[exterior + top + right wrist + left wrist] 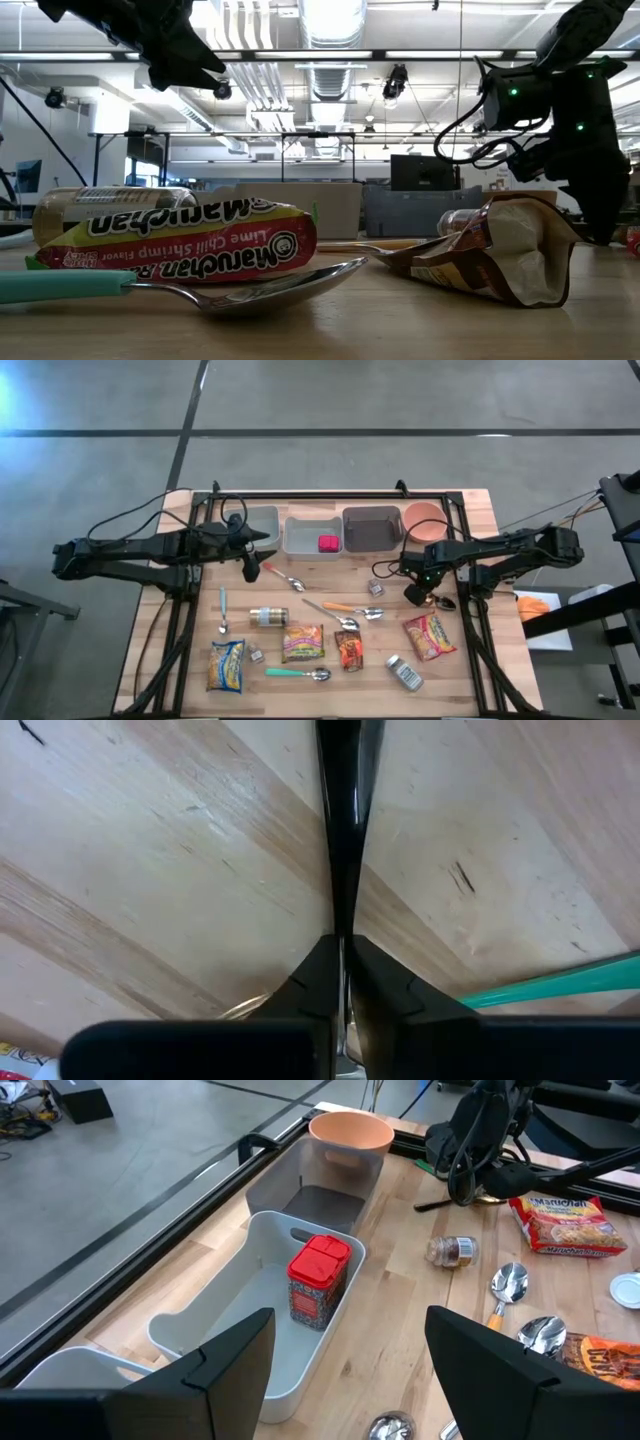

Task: Pick & Place Food Item
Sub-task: Put the black spoon into the black bin

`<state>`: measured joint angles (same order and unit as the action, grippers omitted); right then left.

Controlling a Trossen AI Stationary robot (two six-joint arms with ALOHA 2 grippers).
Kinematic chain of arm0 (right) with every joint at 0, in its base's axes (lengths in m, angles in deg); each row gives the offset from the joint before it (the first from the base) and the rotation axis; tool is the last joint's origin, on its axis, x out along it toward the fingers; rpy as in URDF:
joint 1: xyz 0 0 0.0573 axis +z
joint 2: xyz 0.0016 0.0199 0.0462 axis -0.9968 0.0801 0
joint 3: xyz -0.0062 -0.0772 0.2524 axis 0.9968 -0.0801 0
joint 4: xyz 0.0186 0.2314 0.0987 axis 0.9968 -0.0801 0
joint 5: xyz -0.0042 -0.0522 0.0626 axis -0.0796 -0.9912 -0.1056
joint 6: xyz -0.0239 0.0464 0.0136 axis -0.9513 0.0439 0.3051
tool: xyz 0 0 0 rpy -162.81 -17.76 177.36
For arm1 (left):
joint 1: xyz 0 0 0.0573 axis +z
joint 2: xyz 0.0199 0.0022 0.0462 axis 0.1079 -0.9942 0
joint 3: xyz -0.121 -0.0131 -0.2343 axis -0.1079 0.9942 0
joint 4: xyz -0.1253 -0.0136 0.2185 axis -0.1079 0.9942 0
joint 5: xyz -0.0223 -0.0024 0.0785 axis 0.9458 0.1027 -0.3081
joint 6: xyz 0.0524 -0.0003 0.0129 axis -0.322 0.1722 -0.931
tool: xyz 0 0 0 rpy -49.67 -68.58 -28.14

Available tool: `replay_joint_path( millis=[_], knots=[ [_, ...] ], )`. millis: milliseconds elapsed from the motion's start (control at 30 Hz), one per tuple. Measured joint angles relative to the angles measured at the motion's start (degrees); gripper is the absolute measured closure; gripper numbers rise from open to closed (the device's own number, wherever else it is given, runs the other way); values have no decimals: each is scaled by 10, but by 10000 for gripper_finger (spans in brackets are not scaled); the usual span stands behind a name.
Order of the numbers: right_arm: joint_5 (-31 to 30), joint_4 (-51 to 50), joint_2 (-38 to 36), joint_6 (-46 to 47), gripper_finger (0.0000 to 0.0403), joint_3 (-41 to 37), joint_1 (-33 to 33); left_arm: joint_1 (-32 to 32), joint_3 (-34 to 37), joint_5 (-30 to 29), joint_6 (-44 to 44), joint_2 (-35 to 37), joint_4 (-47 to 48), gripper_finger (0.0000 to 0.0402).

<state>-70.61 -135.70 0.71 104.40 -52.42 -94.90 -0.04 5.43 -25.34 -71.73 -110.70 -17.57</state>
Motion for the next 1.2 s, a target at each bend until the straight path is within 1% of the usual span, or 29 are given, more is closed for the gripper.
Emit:
replay_joint_path(
  millis=[300, 567, 833, 1067, 1200],
  knots=[
    [-9, -4, 0, -3, 390, 29, 1, 0, 0, 0, 1, 0, 0, 139],
    [-33, -81, 0, -11, 391, 81, 1, 0, 0, 0, 1, 0, 0, 139],
    [-80, -149, 0, -28, 391, 168, 1, 0, 0, 0, 1, 0, 0, 139],
    [-135, -191, 0, -83, 391, 269, 1, 0, 0, 0, 1, 0, 0, 139],
    [-174, -195, 1, -162, 391, 319, 1, 0, 0, 0, 1, 0, 0, 139]
  ],
)
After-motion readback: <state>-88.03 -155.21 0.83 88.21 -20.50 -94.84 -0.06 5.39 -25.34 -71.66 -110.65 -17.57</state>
